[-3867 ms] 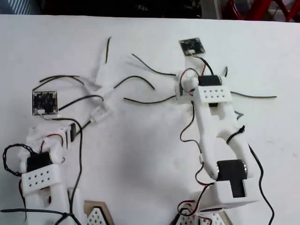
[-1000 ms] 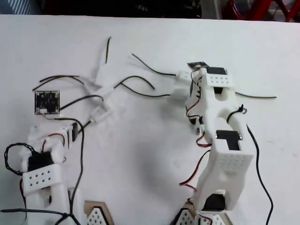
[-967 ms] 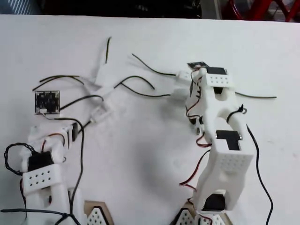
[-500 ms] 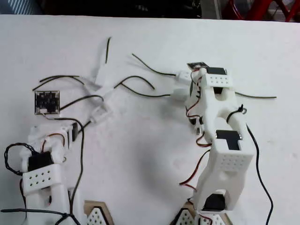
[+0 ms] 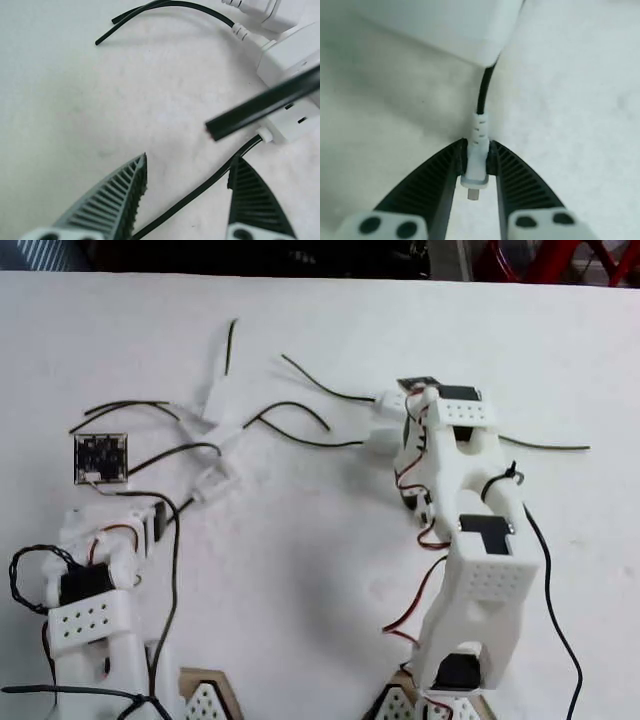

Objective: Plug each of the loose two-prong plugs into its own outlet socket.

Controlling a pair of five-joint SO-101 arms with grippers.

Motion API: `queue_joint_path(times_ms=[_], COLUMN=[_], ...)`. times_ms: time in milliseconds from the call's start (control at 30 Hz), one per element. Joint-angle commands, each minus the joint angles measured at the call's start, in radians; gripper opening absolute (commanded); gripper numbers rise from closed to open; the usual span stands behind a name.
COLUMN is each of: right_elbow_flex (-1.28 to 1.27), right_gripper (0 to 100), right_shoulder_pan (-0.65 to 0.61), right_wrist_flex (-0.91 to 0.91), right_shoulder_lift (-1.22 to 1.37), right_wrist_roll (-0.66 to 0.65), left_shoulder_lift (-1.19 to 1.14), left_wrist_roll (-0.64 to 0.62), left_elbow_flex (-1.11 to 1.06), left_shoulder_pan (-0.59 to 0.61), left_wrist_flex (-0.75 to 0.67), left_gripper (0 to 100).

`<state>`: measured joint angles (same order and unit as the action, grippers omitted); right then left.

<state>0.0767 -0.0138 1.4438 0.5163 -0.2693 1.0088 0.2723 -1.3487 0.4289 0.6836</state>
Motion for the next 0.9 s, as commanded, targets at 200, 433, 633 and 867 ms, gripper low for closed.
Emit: queue_joint_path(times_ms=[200,433,633,867], right_elbow_flex=[0.000,-0.002,-0.008,-0.104], right_gripper=[1.9,1.7,1.7,1.7], right_shoulder_pan=[0.002,-0.001,-0.001,-0.076], right_wrist_flex=[0.074,0.205,0.262,0.254], right_shoulder_lift=[-0.113,-0.384,-0.622,-0.819], right_wrist_roll=[-0.006,-0.008,-0.008,-0.005], left_shoulder_lift=[0.028,0.028,0.028,0.028], left_wrist_roll=[0.000,0.000,0.000,-0.005], left_elbow_flex=[0.023,0.023,0.023,0.023], left_shoulder_pan=[-0.010,-0.012,-0.012,-0.082], left_wrist_flex=[-0.020,-0.020,-0.020,-0.020], left_gripper=[26,26,26,26])
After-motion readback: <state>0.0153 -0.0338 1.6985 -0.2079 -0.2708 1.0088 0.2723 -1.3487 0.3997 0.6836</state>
